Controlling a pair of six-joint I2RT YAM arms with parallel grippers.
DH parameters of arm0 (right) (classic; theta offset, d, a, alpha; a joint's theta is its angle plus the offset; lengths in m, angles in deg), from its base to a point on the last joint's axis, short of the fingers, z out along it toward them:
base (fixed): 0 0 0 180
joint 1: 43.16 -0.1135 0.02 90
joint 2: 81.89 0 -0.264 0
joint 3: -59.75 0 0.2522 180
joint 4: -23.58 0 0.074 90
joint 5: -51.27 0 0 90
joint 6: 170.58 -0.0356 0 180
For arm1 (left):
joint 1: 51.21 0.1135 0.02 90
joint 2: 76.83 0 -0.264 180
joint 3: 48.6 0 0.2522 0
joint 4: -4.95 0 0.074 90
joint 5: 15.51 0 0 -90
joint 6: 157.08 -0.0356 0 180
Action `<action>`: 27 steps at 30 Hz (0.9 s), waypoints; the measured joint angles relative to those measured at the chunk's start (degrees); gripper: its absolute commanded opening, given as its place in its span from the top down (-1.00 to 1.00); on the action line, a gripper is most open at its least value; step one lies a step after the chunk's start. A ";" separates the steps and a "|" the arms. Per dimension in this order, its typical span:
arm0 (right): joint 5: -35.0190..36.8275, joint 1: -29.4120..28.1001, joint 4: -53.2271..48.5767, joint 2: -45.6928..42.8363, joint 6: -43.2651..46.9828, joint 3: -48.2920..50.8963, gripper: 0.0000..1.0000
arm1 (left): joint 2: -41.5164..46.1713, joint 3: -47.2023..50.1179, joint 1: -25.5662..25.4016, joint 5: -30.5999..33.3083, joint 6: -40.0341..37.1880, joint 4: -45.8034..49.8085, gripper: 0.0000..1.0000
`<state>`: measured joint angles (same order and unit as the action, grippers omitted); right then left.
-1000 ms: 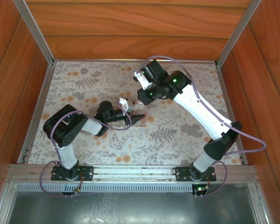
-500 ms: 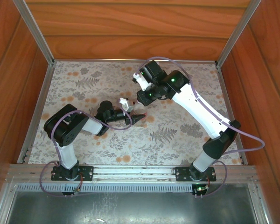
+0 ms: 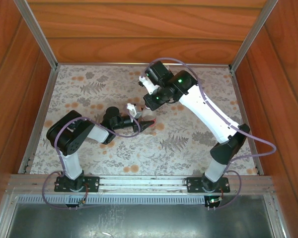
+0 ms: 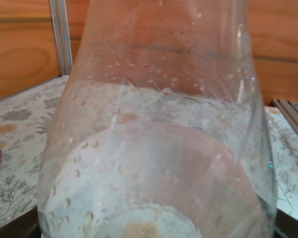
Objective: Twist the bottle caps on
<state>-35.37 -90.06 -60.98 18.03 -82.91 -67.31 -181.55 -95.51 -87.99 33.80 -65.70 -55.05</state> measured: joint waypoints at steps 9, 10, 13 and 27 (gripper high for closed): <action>1.03 -0.39 -6.05 4.22 -0.57 -6.82 0.39 | -0.26 -0.02 0.02 0.00 -0.04 -0.39 -0.35; 1.33 -0.59 -6.64 4.66 -0.63 -7.56 0.40 | -0.28 -0.02 0.02 -0.02 -0.04 -0.42 -0.35; 2.60 -1.11 -8.96 6.51 -0.87 -10.64 0.43 | -0.37 -0.15 0.02 -0.07 -0.04 -0.42 -0.35; 6.99 -2.99 -13.70 10.58 -2.21 -16.65 0.46 | -0.66 -0.33 0.02 -0.20 -0.11 -0.59 -0.35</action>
<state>-28.38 -93.05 -74.69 28.61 -85.12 -83.96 -182.21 -95.84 -87.97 33.60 -65.81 -55.64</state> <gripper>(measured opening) 0.308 0.677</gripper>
